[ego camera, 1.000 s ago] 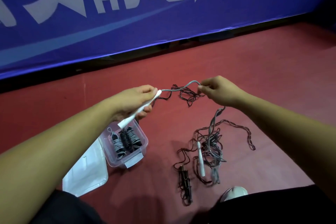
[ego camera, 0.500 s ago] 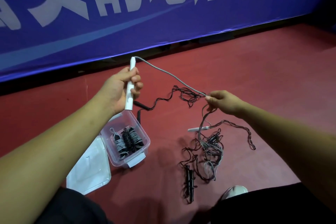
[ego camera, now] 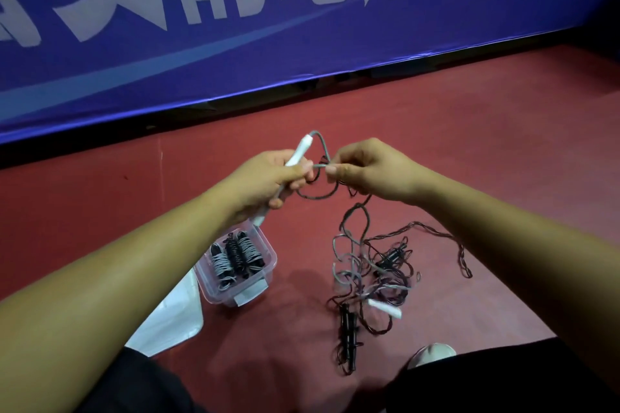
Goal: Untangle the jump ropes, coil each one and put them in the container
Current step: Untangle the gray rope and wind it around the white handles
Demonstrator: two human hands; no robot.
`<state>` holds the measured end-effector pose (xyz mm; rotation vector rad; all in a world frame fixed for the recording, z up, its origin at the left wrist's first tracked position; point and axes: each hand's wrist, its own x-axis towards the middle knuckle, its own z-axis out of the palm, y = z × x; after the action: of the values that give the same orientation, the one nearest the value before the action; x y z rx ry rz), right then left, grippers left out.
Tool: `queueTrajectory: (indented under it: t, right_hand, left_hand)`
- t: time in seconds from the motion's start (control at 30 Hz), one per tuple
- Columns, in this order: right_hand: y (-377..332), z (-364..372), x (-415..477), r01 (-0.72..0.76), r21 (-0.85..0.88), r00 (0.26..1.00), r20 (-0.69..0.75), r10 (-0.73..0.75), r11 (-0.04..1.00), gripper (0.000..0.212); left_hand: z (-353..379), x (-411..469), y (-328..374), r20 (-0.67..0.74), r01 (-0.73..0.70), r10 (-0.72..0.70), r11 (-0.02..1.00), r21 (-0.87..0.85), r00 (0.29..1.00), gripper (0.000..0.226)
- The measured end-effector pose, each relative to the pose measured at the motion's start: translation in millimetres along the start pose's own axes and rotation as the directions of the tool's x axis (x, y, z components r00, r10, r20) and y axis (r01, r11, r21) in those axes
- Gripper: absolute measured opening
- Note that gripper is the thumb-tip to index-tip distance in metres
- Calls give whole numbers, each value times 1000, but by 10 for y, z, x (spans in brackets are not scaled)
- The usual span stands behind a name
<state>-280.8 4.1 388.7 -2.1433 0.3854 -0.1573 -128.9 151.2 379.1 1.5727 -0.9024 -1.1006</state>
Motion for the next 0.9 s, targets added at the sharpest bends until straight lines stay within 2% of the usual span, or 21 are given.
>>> queueTrajectory:
  t: [0.1, 0.2, 0.3, 0.37, 0.43, 0.5, 0.57, 0.6, 0.63, 0.7, 0.73, 0.77, 0.83, 0.9]
  right_hand:
    - [370, -90, -58, -110, -10, 991, 73, 111, 994, 26]
    - [839, -165, -160, -276, -112, 952, 107, 287, 955, 27]
    - [1051, -201, -254, -359, -134, 923, 96, 373, 924, 24]
    - [1018, -208, -251, -362, -98, 927, 70, 370, 927, 24]
    - [879, -211, -201, -339, -39, 940, 24, 340, 940, 24]
    - [706, -197, -132, -300, -22, 954, -20, 300, 954, 25]
    - [535, -153, -81, -281, -49, 960, -16, 280, 959, 25]
    - [451, -118, -65, -270, -73, 962, 14, 272, 960, 25]
    - [366, -72, -57, -252, -103, 965, 51, 258, 962, 24]
    - [207, 27, -35, -183, -181, 973, 107, 205, 966, 24]
    - [133, 63, -21, -136, -210, 980, 112, 163, 968, 25]
    - [66, 87, -6, -95, -217, 987, 105, 120, 972, 25]
    - [-32, 99, 12, -37, -176, 996, 72, 50, 984, 25]
    - [-61, 76, 9, -23, -130, 999, 36, 28, 991, 25]
  left_hand:
    - [-144, 67, 75, -160, -44, 20, 988, -145, 987, 19]
    - [-360, 122, 22, -301, -58, -28, 960, -274, 953, 21]
    - [-546, 179, -67, -384, -6, -106, 960, -278, 917, 21]
    - [-615, 196, -148, -412, 93, -135, 988, -122, 901, 14]
    - [-621, 191, -231, -420, 241, -181, 966, 95, 889, 9]
    - [-570, 181, -275, -421, 340, -186, 882, 326, 888, 12]
    - [-487, 174, -225, -439, 325, -86, 798, 507, 895, 16]
    - [-432, 170, -180, -430, 270, -17, 802, 534, 903, 16]
    - [-357, 165, -125, -397, 189, 27, 849, 493, 917, 15]
    - [-195, 141, -25, -276, 44, 19, 975, 220, 961, 13]
    - [-111, 130, 5, -200, 28, -8, 995, 95, 980, 14]
    - [-40, 119, 11, -128, 41, -33, 998, 54, 991, 16]
    - [52, 113, -17, -20, 62, -60, 984, 165, 998, 20]
    - [79, 119, -30, 20, 57, -63, 976, 212, 998, 22]
